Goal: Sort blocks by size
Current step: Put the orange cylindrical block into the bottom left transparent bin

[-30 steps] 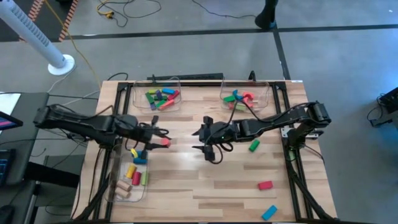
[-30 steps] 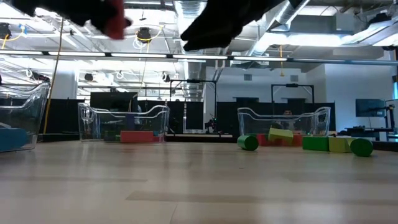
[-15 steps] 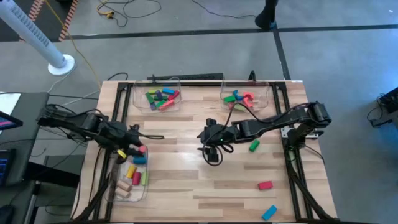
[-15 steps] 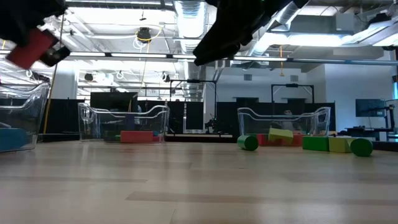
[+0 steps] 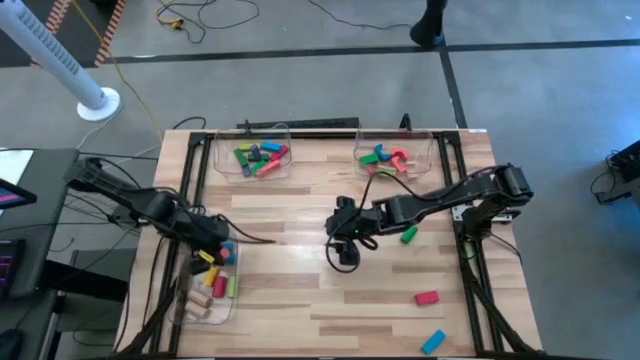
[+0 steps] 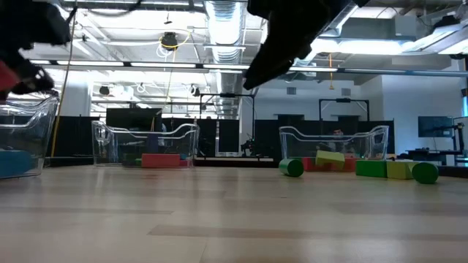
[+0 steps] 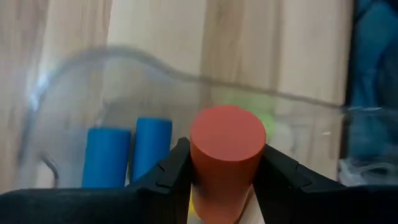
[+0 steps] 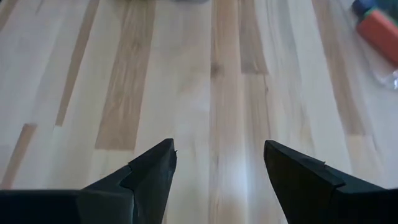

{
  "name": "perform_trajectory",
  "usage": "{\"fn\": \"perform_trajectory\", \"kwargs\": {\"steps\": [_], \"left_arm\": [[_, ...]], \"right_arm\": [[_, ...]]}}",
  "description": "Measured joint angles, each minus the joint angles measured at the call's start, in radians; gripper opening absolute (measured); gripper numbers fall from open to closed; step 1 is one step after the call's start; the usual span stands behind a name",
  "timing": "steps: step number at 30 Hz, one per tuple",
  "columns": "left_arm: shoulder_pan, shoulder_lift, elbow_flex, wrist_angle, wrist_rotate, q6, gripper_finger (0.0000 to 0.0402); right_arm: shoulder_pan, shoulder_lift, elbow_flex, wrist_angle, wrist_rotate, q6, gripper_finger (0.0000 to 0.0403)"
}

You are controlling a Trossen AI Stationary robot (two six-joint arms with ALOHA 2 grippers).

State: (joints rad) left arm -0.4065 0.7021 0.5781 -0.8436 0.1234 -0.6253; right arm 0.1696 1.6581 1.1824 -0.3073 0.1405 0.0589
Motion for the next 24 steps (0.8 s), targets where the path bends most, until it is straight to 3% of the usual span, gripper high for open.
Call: {"fn": "perform_trajectory", "kwargs": {"steps": [13, 24], "left_arm": [[-0.108, 0.279, 0.006, -0.012, 0.037, -0.154, 0.0135], [-0.114, 0.25, 0.002, -0.008, 0.006, -0.145, 0.0146]], "right_arm": [[0.08, 0.0, 0.0, -0.121, 0.0, 0.067, 0.0278], [0.128, -0.001, 0.0, -0.21, 0.022, 0.129, 0.0278]]}}
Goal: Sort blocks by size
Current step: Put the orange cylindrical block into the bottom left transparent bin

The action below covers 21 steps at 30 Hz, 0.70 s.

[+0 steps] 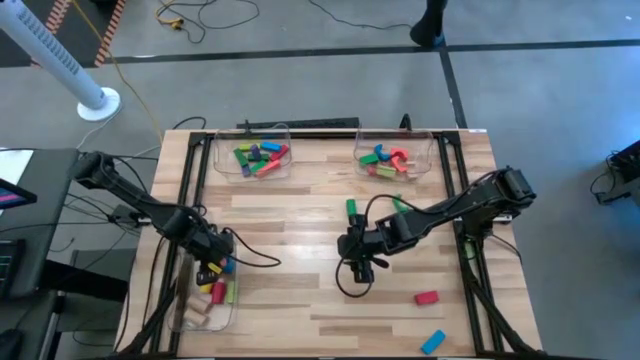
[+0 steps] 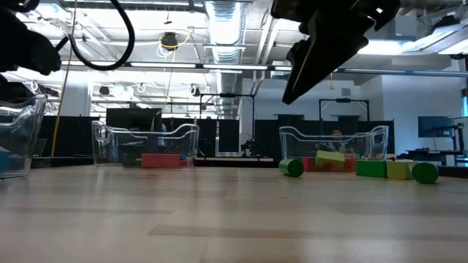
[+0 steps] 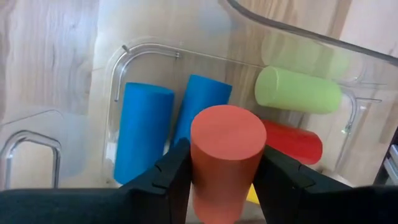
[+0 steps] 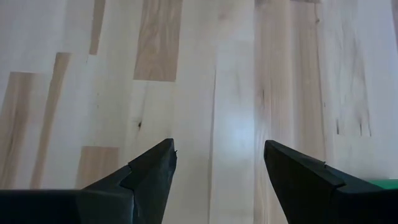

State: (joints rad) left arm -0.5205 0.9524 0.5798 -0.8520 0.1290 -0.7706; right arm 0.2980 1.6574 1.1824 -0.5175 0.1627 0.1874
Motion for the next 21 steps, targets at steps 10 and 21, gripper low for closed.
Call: {"fn": "perform_trajectory", "kwargs": {"steps": [10, 21], "left_arm": [[0.0, -0.094, -0.004, 0.009, -0.002, -0.001, 0.0148], [0.0, -0.159, -0.004, 0.002, -0.001, -0.008, 0.0153]], "right_arm": [[-0.007, -0.005, 0.0, -0.043, 0.02, 0.015, 0.0278], [-0.012, -0.005, 0.0, -0.078, 0.023, 0.025, 0.0278]]}}
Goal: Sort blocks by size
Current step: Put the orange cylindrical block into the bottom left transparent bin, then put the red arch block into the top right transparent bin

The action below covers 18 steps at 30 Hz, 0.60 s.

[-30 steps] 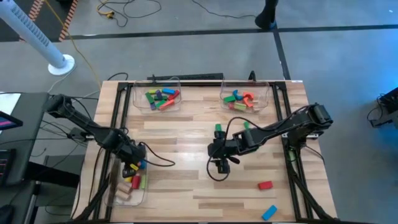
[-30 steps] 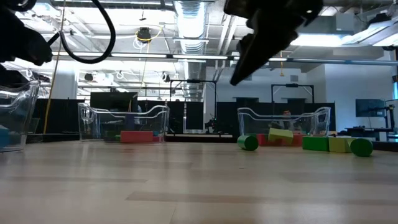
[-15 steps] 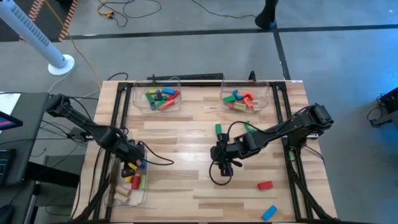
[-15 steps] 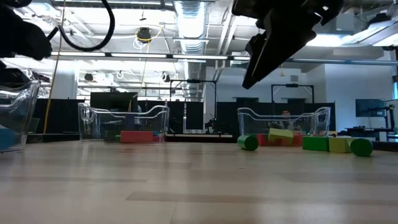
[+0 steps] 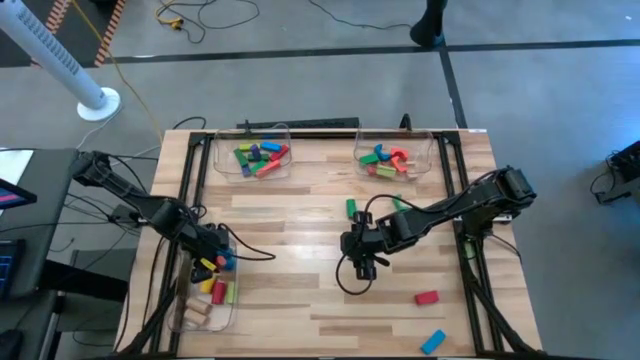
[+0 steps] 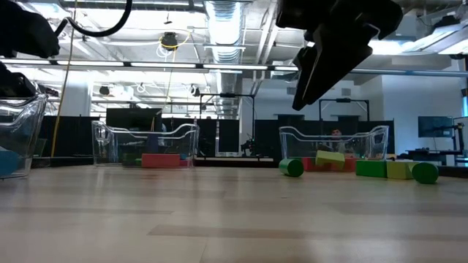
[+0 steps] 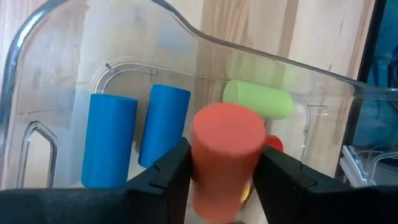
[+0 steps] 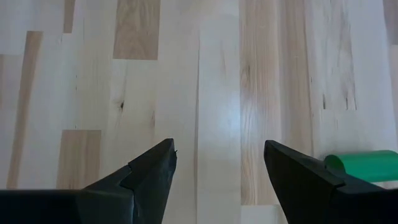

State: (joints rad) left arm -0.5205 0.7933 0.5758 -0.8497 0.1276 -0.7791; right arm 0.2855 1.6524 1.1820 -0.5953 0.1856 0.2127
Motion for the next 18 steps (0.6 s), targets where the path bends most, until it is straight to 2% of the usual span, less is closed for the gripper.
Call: {"fn": "perform_trajectory", "kwargs": {"steps": [11, 18], "left_arm": [[0.0, -0.001, 0.001, 0.001, 0.001, 0.007, 0.0241], [0.0, -0.003, 0.074, 0.001, -0.037, 0.036, 0.025]], "right_arm": [[0.0, 0.0, 0.0, -0.076, 0.003, 0.025, 0.0278], [0.006, -0.029, 0.0, -0.146, 0.075, 0.058, 0.0278]]}}
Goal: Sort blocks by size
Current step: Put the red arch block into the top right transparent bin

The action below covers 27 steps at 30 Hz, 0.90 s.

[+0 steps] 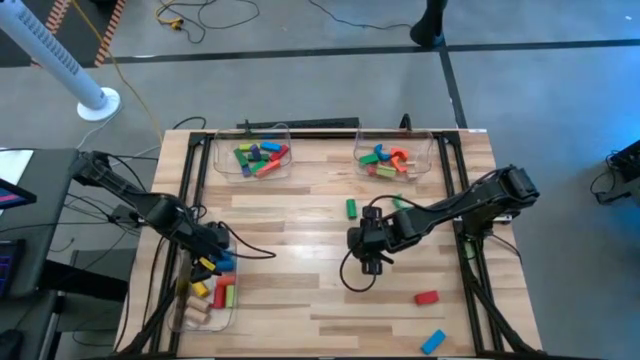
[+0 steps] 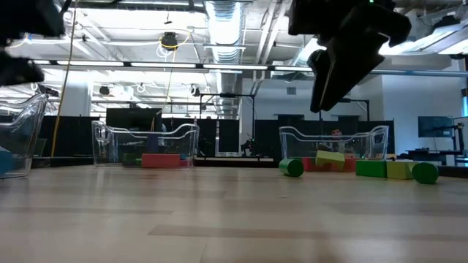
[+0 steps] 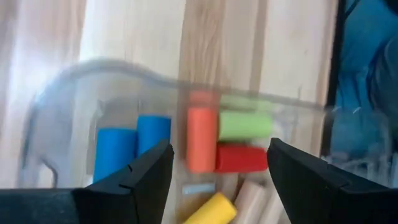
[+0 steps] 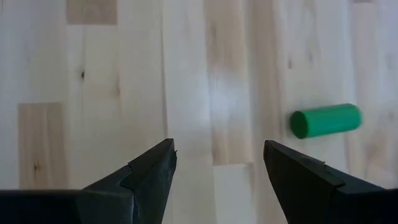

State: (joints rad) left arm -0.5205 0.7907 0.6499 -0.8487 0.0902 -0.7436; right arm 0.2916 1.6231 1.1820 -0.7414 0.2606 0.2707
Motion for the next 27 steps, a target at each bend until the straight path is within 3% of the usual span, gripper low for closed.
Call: {"fn": "perform_trajectory", "kwargs": {"steps": [8, 12, 18, 27], "left_arm": [[0.0, -0.002, 0.157, 0.012, -0.203, 0.155, 0.025], [0.0, -0.002, 0.196, 0.133, -0.315, 0.315, 0.025], [0.0, 0.011, 0.196, 0.34, -0.333, 0.542, 0.025], [0.001, 0.085, 0.196, 0.398, -0.344, 0.654, 0.025]], "right_arm": [[0.026, -0.087, 0.0, -0.126, 0.134, 0.088, 0.0278], [0.049, -0.128, 0.0, -0.233, 0.232, 0.172, 0.0278], [0.1, -0.169, 0.0, -0.412, 0.322, 0.34, 0.0278], [0.187, -0.199, 0.0, -0.542, 0.372, 0.512, 0.0278]]}}
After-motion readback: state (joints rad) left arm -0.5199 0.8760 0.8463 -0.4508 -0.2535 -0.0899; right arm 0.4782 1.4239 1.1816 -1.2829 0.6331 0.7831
